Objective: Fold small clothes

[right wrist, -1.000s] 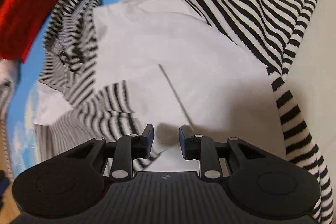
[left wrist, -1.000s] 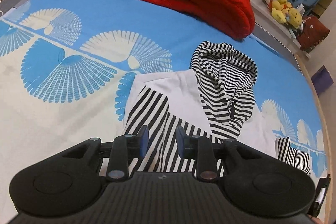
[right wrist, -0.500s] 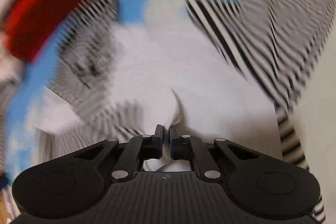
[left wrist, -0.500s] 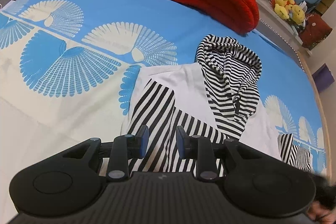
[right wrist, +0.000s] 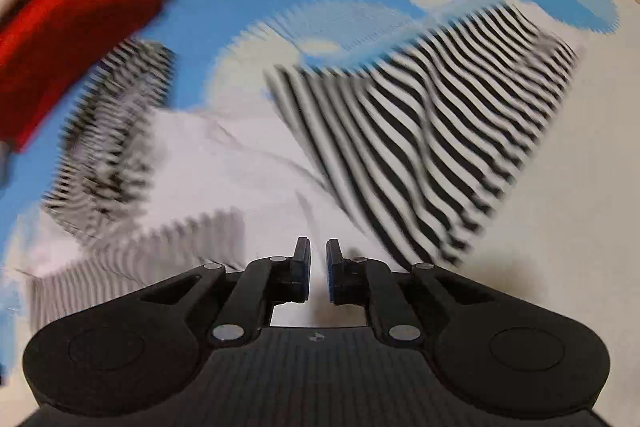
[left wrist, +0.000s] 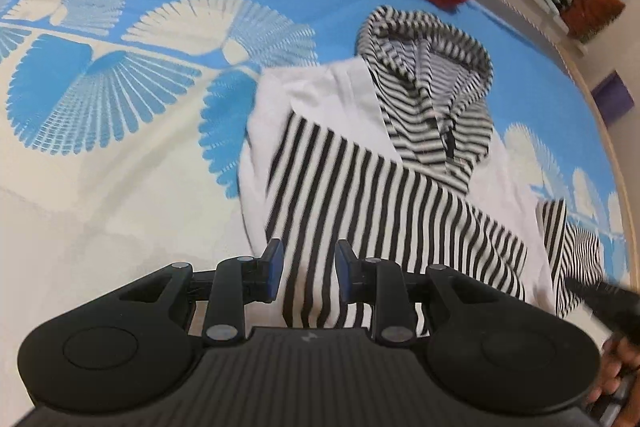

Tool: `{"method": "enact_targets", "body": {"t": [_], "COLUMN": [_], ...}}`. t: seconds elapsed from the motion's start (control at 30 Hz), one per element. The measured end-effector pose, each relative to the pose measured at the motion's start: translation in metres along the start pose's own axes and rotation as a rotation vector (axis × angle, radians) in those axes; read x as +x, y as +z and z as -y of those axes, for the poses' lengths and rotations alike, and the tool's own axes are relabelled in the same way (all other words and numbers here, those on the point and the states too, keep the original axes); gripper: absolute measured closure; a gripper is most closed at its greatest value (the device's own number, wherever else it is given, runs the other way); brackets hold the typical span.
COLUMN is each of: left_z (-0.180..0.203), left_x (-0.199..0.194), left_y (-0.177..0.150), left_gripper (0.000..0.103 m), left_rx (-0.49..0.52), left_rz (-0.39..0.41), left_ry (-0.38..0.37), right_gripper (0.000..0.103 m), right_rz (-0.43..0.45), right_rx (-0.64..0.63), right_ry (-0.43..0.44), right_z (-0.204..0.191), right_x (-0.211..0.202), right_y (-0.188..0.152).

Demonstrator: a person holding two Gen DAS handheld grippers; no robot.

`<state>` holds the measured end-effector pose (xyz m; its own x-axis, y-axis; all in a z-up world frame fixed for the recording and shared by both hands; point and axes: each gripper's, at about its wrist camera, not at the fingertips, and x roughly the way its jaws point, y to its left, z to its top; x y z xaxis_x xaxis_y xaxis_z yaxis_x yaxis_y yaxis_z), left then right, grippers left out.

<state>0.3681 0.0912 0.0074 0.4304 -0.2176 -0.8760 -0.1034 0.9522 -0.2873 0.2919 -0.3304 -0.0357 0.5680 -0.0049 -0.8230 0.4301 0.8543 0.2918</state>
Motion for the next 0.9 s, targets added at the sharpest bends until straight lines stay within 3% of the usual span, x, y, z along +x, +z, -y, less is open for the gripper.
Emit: {"method": "enact_targets", "body": {"t": [0.07,0.13,0.27,0.33,0.43,0.53,0.67,0.77,0.83,0.9], "left_z": [0.001,0.001,-0.005,-0.007,-0.012,-0.018,-0.009,-0.001,-0.004,-0.009], "left_x": [0.008,0.018,0.034,0.038,0.047,0.063,0.054,0.050,0.062,0.072], "left_y": [-0.005,-0.010,-0.020,-0.022,-0.027,-0.036,-0.032,-0.028,-0.035,-0.043], "left_gripper": [0.073,0.073,0.073,0.073,0.073,0.069,0.069,0.064,0.063,0.065], "left_rx": [0.013,0.017,-0.001,-0.008,-0.034,-0.077,-0.063,-0.047,-0.077,-0.102], "left_rz": [-0.027,-0.061,-0.125,-0.136,-0.166,-0.245,-0.200,-0.169,-0.231,-0.275], "left_ry": [-0.011,-0.019,-0.011,-0.014,-0.002,0.011,0.022,-0.030,-0.029,-0.015], "right_gripper": [0.081,0.079,0.080,0.080,0.078,0.073,0.073,0.073,0.073,0.073], "right_rz": [0.005,-0.072,-0.280,-0.279,-0.231,-0.221,-0.249,-0.204,-0.197,-0.245], "right_rx": [-0.026,0.010,0.096,0.141,0.090,0.078,0.145,0.096,0.059,0.082], "right_ry": [0.083,0.133,0.016,0.036,0.047,0.047,0.031,0.057,0.057,0.057], "right_z": [-0.006,-0.003,0.021,0.028,0.018,0.019,0.034,0.023,0.019,0.024], "right_x": [0.000,0.013,0.050,0.050,0.035,0.033,0.031,0.021,0.022,0.029], "right_y": [0.002,-0.001,-0.017,-0.015,-0.008,-0.002,-0.001,0.003,0.001,-0.004]}}
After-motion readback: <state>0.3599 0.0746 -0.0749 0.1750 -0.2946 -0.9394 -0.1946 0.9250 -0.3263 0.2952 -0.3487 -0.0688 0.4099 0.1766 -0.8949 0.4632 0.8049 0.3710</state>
